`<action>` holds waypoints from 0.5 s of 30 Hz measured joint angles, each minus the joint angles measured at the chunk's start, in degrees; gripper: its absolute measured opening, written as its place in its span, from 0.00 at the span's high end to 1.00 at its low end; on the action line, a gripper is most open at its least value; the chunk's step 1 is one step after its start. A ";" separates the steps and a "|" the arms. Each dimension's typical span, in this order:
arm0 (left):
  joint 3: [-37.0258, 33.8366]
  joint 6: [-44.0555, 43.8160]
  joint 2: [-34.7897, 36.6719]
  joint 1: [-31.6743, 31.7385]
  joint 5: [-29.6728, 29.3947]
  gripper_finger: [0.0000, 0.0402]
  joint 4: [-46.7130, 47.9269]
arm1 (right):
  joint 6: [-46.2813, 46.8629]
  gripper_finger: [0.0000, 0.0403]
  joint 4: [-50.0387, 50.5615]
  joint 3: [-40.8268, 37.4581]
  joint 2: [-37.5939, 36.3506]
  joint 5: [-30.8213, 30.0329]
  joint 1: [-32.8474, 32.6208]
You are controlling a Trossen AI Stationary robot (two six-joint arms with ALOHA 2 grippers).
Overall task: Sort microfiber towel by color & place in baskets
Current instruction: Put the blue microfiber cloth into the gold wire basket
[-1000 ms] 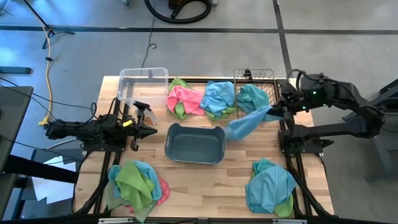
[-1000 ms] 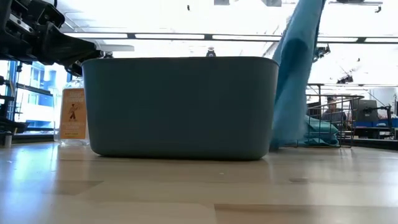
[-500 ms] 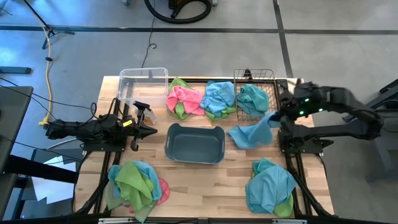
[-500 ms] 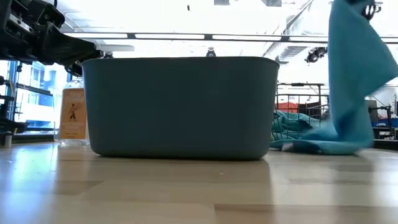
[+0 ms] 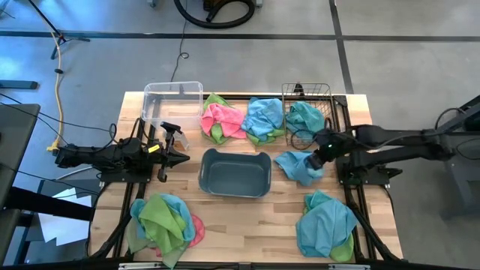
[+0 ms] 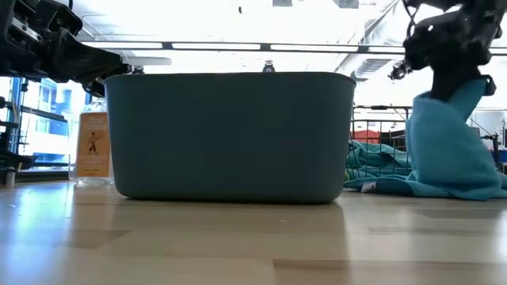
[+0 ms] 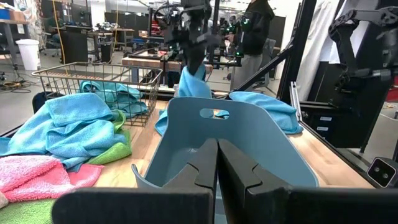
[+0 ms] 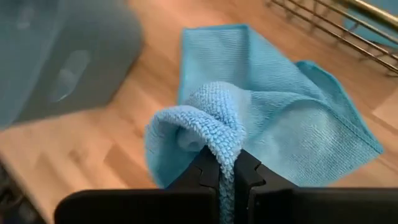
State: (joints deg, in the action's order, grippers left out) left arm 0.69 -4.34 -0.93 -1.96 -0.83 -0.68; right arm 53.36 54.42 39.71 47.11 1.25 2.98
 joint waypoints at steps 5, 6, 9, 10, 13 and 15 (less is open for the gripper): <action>0.00 0.00 0.01 0.00 0.00 1.00 0.00 | 7.47 1.00 -0.22 -0.06 7.07 -6.86 -2.94; 0.00 0.00 0.00 0.00 0.01 1.00 -0.01 | 9.15 1.00 -0.31 -0.06 8.45 -7.95 -3.26; 0.00 0.00 0.01 0.00 0.00 1.00 0.00 | 12.88 1.00 -1.25 -0.06 12.56 -9.77 -3.99; 0.00 0.00 0.01 -0.01 0.00 1.00 -0.01 | 13.54 1.00 -1.82 -0.06 13.84 -10.10 -4.23; 0.00 0.00 0.00 0.00 -0.01 1.00 0.01 | 14.51 1.00 -3.40 -0.06 17.23 -10.04 -4.56; 0.00 0.00 0.02 -0.02 -0.01 1.00 -0.01 | 16.06 1.00 -4.22 -0.06 19.10 -9.48 -4.80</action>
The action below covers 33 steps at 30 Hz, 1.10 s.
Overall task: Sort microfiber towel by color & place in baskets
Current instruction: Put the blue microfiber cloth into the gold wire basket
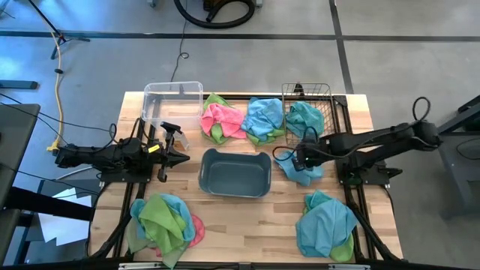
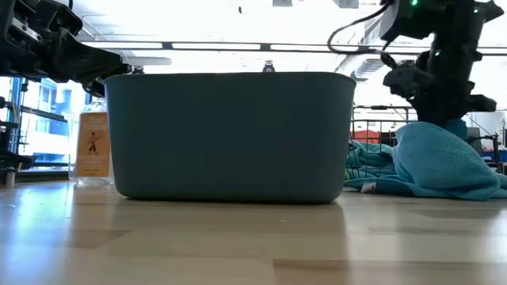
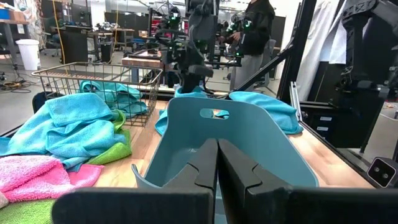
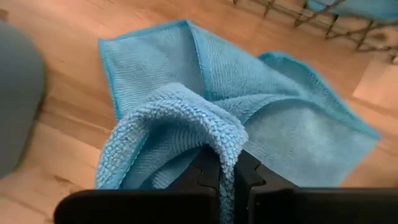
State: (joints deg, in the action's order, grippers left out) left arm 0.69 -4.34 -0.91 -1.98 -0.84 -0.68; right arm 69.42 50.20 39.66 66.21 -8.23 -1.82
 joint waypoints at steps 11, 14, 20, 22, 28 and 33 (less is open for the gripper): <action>0.00 0.00 0.00 0.02 0.01 1.00 0.02 | 3.82 0.92 -1.66 0.00 8.39 2.80 -0.87; 0.00 0.00 0.00 0.02 0.00 1.00 0.02 | 3.35 0.81 -1.93 0.00 8.67 3.38 -0.86; 0.00 0.00 0.00 0.00 0.02 1.00 0.00 | 1.06 0.53 -1.53 0.00 5.82 4.22 -0.82; 0.00 0.00 0.00 0.02 0.00 1.00 0.00 | 0.51 0.44 -0.24 0.00 4.56 4.34 -0.82; 0.00 0.00 -0.01 0.02 0.02 1.00 0.00 | 0.15 0.30 4.56 0.00 0.68 5.82 -0.49; 0.00 0.00 -0.02 0.00 0.00 1.00 0.02 | 0.10 0.28 5.26 0.01 -3.30 6.75 1.59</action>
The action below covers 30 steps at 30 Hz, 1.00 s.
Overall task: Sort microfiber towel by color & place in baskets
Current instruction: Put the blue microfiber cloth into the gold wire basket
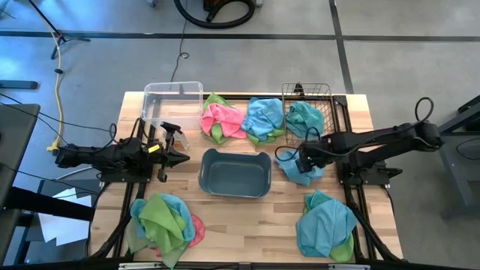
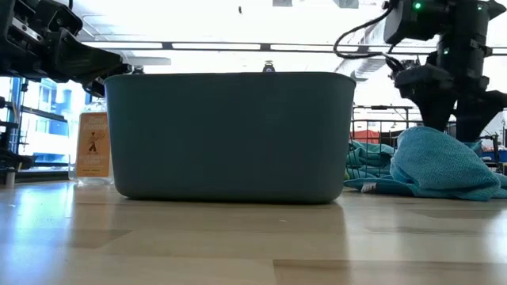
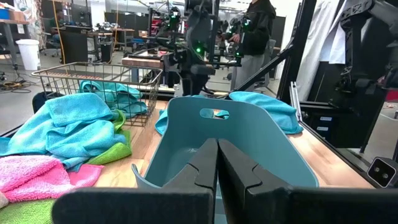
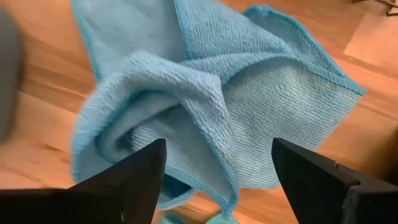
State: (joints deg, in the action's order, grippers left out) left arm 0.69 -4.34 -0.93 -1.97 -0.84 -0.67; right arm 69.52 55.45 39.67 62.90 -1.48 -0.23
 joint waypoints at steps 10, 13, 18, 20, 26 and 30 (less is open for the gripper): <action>0.00 0.00 0.02 0.00 0.00 1.00 -0.01 | 2.00 0.28 -3.58 4.82 -1.86 -0.56 1.87; 0.00 0.00 0.01 0.02 0.01 1.00 -0.01 | 2.04 0.28 -2.78 6.10 1.61 -1.54 1.86; 0.00 0.00 0.00 0.01 0.00 1.00 0.00 | 2.48 0.28 -0.49 6.83 8.50 -3.12 1.86; 0.00 0.00 0.00 0.02 0.02 1.00 0.00 | 2.47 0.28 0.24 6.66 11.23 -4.32 1.57; 0.00 0.00 0.00 0.01 0.02 1.00 -0.01 | 2.07 0.28 -0.80 3.98 18.32 -5.35 1.16; 0.00 0.00 0.00 0.02 0.02 1.00 0.00 | 2.05 0.28 -6.61 1.37 21.16 -4.47 1.49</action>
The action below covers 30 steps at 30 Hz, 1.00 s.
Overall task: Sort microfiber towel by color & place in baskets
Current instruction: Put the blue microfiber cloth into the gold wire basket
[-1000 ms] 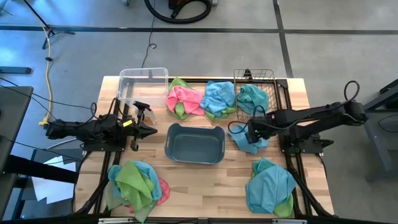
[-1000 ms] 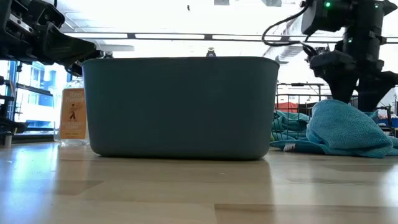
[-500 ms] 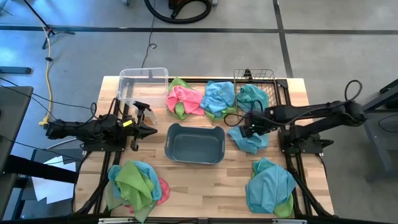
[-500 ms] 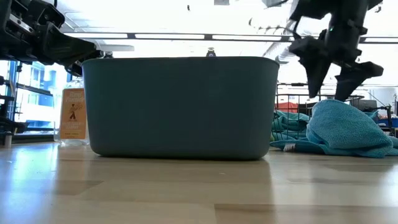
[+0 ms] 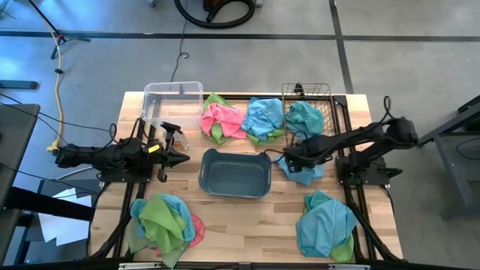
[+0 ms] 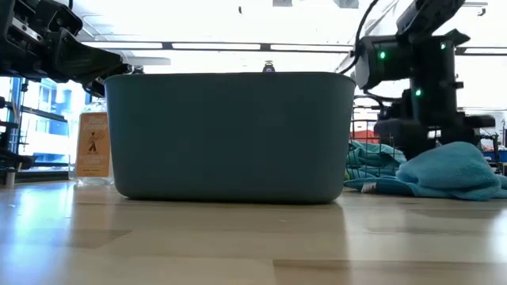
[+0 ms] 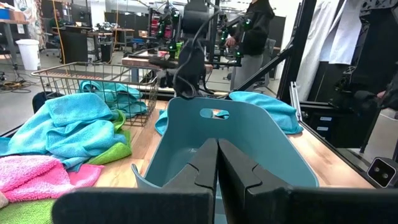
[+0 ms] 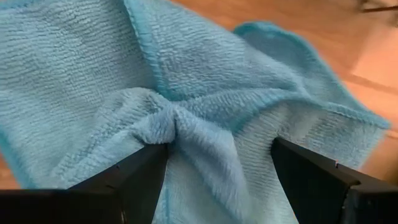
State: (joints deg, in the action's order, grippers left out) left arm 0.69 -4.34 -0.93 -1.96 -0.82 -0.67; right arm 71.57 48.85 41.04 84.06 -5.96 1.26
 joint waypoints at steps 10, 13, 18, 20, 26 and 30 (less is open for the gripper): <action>0.00 0.01 0.00 -0.01 0.00 1.00 -0.02 | 1.64 0.28 -3.77 -1.29 0.76 -1.90 0.26; 0.00 0.00 0.00 -0.01 0.00 1.00 -0.02 | 2.06 0.28 -3.83 -1.31 1.12 -1.98 -0.39; 0.00 0.00 0.02 0.00 0.00 1.00 0.00 | 2.14 0.28 -4.56 -2.52 1.28 -1.53 -0.51; 0.00 0.00 0.02 0.00 0.00 1.00 -0.02 | 2.12 0.30 -4.79 -3.17 1.13 -1.46 -0.51; 0.00 0.00 0.00 0.00 0.00 1.00 -0.02 | 0.55 0.50 -5.58 -3.65 1.04 -1.07 -0.53; 0.00 0.00 0.02 0.00 -0.02 1.00 -0.02 | -0.84 0.81 -4.69 -3.65 1.01 -1.44 -0.55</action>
State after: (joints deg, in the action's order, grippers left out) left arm 0.69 -4.34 -0.91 -1.96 -0.84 -0.69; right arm 70.73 44.16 37.39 85.07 -7.39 0.71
